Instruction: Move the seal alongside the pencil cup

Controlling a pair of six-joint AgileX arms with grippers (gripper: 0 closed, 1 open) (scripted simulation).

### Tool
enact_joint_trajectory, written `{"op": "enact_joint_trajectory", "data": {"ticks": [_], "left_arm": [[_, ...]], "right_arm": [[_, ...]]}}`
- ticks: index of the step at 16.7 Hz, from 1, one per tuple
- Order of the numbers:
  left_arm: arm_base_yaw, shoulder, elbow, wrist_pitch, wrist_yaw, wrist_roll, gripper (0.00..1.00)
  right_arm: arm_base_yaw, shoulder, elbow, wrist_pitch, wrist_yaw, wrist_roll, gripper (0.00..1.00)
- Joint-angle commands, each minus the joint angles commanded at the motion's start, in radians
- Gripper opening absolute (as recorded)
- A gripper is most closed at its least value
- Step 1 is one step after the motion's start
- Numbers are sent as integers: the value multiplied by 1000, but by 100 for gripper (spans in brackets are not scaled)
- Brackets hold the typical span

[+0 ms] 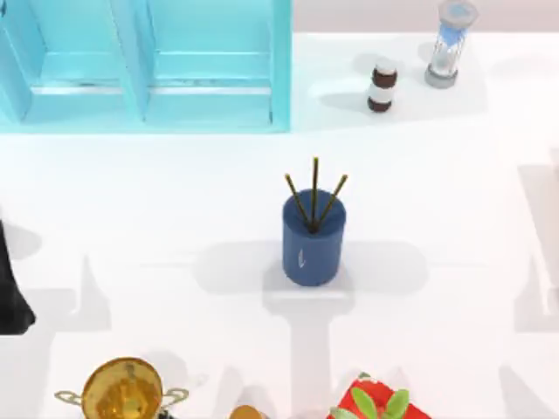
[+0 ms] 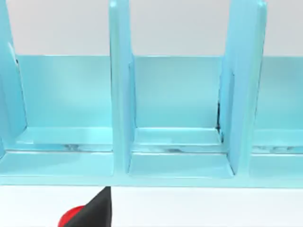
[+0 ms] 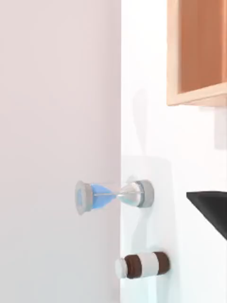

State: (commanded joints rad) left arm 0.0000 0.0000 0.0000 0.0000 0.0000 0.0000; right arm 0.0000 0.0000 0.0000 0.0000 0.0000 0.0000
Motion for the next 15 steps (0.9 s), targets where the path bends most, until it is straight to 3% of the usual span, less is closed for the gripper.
{"op": "enact_joint_trajectory", "data": {"ticks": [4,7,15], "left_arm": [[5,30,31,-27,-1,5,100],[21,156,156,-127,-1,23,100],[89,902,817,-618,2,105,100]], "right_arm": [[0,0,0,0,0,0,100],[0,0,0,0,0,0,100],[0,0,0,0,0,0,100]]}}
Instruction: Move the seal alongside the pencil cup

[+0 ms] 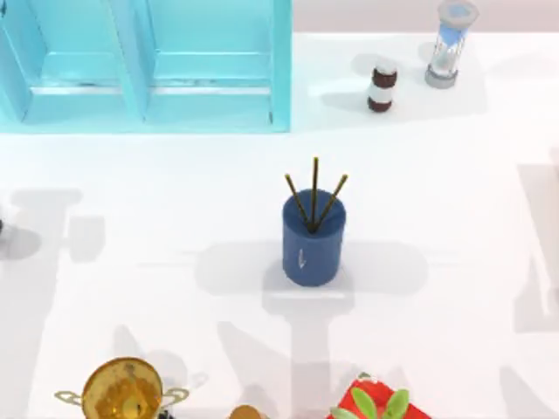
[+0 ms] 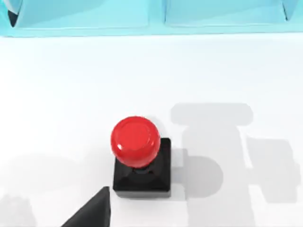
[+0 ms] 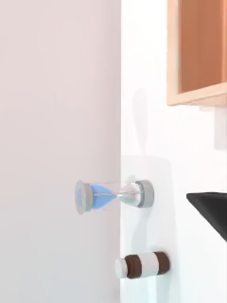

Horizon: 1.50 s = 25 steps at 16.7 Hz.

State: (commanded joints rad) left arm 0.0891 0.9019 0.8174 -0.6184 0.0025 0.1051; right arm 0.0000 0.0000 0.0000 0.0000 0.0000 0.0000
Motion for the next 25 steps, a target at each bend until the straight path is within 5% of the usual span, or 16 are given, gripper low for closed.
{"op": "enact_joint_trajectory", "data": {"ticks": [7,13,25], "left_arm": [[67,678,573,-463,-1,74,100],[105,1044,921,-704,-1,116,100],[111,1119,918,-675,-1,121,100]], "right_arm": [[0,0,0,0,0,0,100],[0,0,0,0,0,0,100],[0,0,0,0,0,0,100]]}}
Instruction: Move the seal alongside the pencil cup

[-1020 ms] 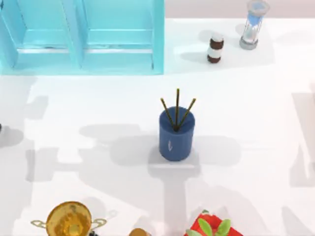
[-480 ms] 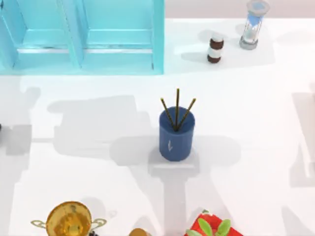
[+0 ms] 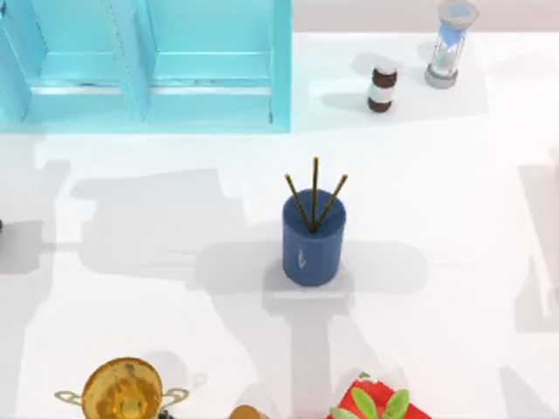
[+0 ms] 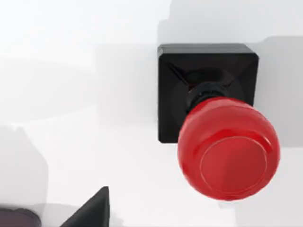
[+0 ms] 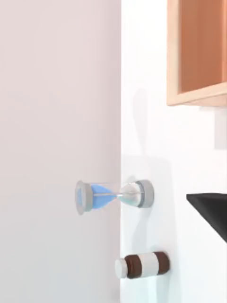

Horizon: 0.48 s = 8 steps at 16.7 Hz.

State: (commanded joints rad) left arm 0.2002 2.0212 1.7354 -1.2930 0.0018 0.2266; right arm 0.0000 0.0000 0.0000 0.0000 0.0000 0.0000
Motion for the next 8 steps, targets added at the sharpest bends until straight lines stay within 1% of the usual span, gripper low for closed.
{"op": "enact_joint_trajectory", "data": {"ticks": [5,8], "left_arm": [[3,37,-189,243,0,4,100],[5,50,-241,298,0,6,100]], "right_arm": [[0,0,0,0,0,0,100],[0,0,0,0,0,0,100]]}}
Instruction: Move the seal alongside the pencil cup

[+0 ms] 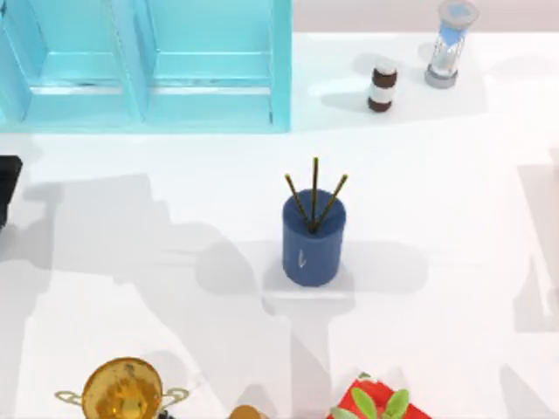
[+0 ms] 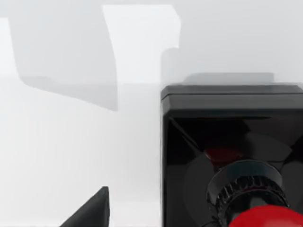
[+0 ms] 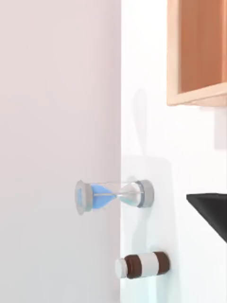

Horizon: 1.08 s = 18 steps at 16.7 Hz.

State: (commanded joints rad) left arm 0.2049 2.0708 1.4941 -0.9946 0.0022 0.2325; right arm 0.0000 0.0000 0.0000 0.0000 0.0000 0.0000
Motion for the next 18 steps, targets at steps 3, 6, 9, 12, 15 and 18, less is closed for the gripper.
{"op": "enact_joint_trajectory", "data": {"ticks": [3,6,9,12,15,18], "left_arm": [[0,0,0,0,0,0,100],[0,0,0,0,0,0,77],[0,0,0,0,0,0,55],[0,0,0,0,0,0,32],[0,0,0,0,0,0,10],[0,0,0,0,0,0,0]], "right_arm": [[0,0,0,0,0,0,100],[0,0,0,0,0,0,100],[0,0,0,0,0,0,100],[0,0,0,0,0,0,100],[0,0,0,0,0,0,100],[0,0,0,0,0,0,100]]}}
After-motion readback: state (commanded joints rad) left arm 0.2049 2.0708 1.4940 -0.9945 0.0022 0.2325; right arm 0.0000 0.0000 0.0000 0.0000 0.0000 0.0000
